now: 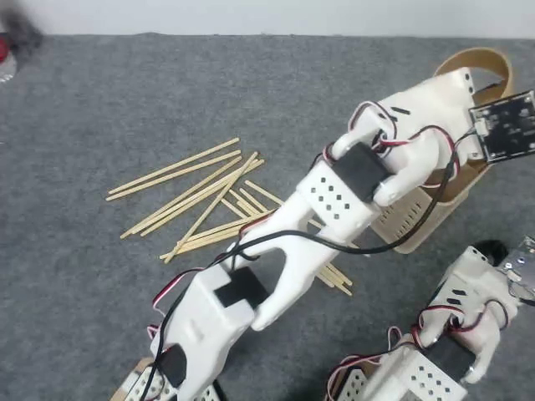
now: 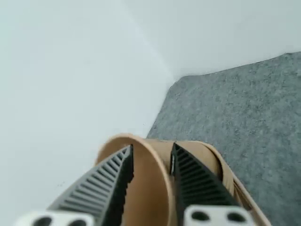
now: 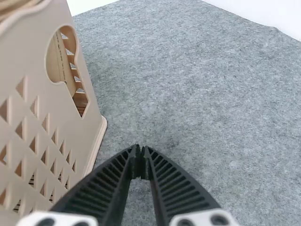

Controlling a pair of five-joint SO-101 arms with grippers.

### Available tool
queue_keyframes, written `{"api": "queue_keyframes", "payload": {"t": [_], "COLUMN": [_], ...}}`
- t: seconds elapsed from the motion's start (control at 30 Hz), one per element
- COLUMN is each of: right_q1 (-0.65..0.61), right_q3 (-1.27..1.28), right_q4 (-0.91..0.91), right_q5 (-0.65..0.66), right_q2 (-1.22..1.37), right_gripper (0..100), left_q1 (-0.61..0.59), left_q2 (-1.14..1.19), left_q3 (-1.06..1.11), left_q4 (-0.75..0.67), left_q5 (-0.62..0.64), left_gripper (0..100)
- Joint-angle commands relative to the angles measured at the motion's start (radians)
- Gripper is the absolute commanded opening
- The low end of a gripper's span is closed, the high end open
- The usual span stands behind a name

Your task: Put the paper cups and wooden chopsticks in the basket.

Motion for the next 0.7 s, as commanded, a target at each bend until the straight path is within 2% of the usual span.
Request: {"api": "queue_keyframes", "payload": {"t": [0.0, 0.17, 0.33, 0.5, 0.67], "right_q1": [-0.010, -0.010, -0.010, -0.010, -0.010], "right_q3": [-0.006, -0.006, -0.006, -0.006, -0.006], "right_q4": [-0.018, -0.021, -0.021, -0.019, -0.018], "right_q5": [0.015, 0.015, 0.015, 0.015, 0.015], "right_q2": [-0.012, -0.012, -0.012, -0.012, -0.012], "right_gripper": [0.8, 0.8, 0.8, 0.8, 0.8], "left_q1": [0.023, 0.081, 0.087, 0.055, -0.048], "left_q2": [0.057, 0.127, 0.127, 0.097, 0.018], "left_q3": [-0.077, -0.177, -0.269, -0.338, -0.466], "left_q4": [-0.055, -0.049, -0.015, 0.100, 0.322], "left_q5": [0.015, 0.015, 0.015, 0.015, 0.011], "left_gripper": [12, 12, 12, 12, 12]}}
